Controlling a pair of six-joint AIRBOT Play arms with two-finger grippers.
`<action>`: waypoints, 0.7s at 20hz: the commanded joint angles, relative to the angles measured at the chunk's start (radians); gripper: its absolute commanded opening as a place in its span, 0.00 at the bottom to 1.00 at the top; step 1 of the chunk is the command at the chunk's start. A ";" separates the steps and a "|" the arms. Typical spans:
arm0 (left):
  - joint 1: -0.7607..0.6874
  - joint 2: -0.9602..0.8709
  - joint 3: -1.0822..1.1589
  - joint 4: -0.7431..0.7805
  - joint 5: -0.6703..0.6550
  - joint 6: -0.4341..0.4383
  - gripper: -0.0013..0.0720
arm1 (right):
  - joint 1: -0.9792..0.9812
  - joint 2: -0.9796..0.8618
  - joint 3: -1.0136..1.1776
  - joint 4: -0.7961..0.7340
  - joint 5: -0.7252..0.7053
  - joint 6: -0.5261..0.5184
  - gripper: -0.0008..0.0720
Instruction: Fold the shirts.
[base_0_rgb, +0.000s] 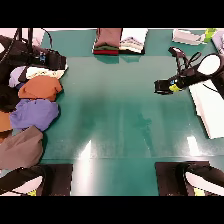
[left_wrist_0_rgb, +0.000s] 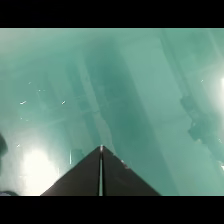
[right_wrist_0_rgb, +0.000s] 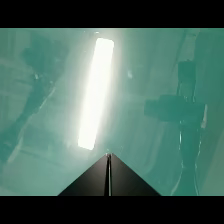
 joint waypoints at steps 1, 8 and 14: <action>0.000 0.001 0.001 0.000 0.000 0.000 0.05 | 0.001 -0.001 0.001 0.001 -0.016 0.001 0.04; 0.000 0.001 0.001 0.000 0.000 0.000 0.05 | 0.002 -0.001 0.001 0.002 -0.025 0.001 0.03; 0.005 0.000 0.000 0.019 0.127 0.038 0.05 | 0.002 -0.001 0.001 0.002 -0.032 0.001 0.03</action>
